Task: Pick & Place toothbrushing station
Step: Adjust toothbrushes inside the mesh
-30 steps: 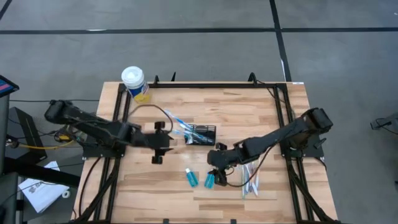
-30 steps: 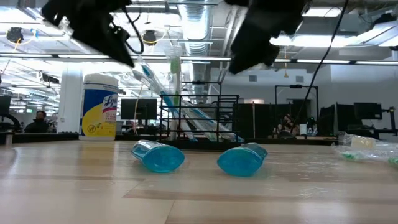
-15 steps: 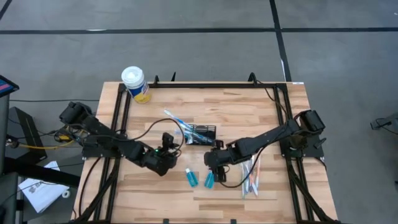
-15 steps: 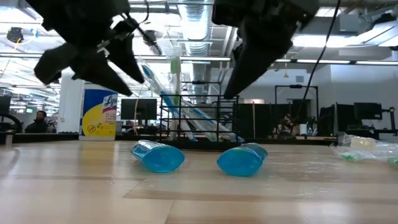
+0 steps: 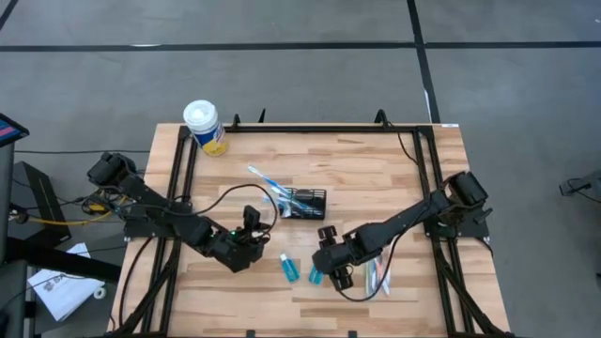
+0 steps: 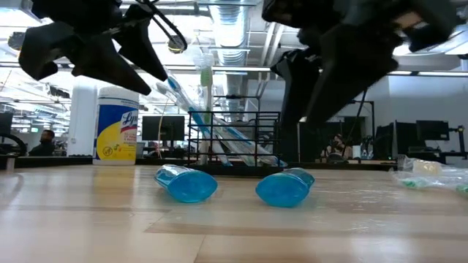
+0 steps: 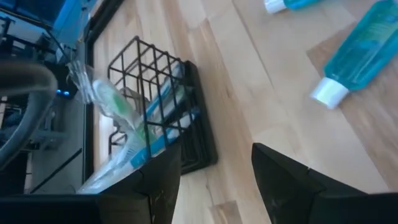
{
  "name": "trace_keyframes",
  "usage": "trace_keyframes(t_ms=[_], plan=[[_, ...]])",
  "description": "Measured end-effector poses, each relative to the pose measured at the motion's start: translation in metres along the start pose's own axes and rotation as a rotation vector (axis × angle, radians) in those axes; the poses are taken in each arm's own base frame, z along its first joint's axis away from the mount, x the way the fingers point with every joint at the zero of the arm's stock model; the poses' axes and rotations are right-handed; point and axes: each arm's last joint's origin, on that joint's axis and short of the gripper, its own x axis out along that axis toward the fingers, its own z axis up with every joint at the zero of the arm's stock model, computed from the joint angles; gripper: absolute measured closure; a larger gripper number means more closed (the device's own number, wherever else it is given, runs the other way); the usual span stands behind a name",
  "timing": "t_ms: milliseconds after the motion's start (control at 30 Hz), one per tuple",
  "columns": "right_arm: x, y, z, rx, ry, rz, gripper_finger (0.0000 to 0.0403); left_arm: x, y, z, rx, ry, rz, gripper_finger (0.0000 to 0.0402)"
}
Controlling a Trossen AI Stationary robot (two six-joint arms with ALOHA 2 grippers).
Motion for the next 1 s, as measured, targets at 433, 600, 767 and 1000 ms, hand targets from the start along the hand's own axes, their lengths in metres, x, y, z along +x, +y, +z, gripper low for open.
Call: trace_keyframes(t_ms=[433,600,767,1000], plan=[[0.000,0.003,0.003,-0.050,-0.038,0.005,0.0191,-0.006,-0.006,0.003,0.009,-0.026,0.003,0.0240],[-0.008,-0.007,0.014,-0.066,-0.110,-0.093,0.0191,-0.008,0.000,0.002,-0.015,-0.016,0.058,0.0224],[-0.034,-0.021,0.039,-0.111,-0.243,-0.215,0.0191,-0.013,0.028,-0.001,-0.095,-0.003,0.212,0.0210],[-0.059,-0.038,0.047,-0.131,-0.288,-0.270,0.0191,-0.030,0.080,-0.015,-0.298,-0.010,0.352,0.0203]])
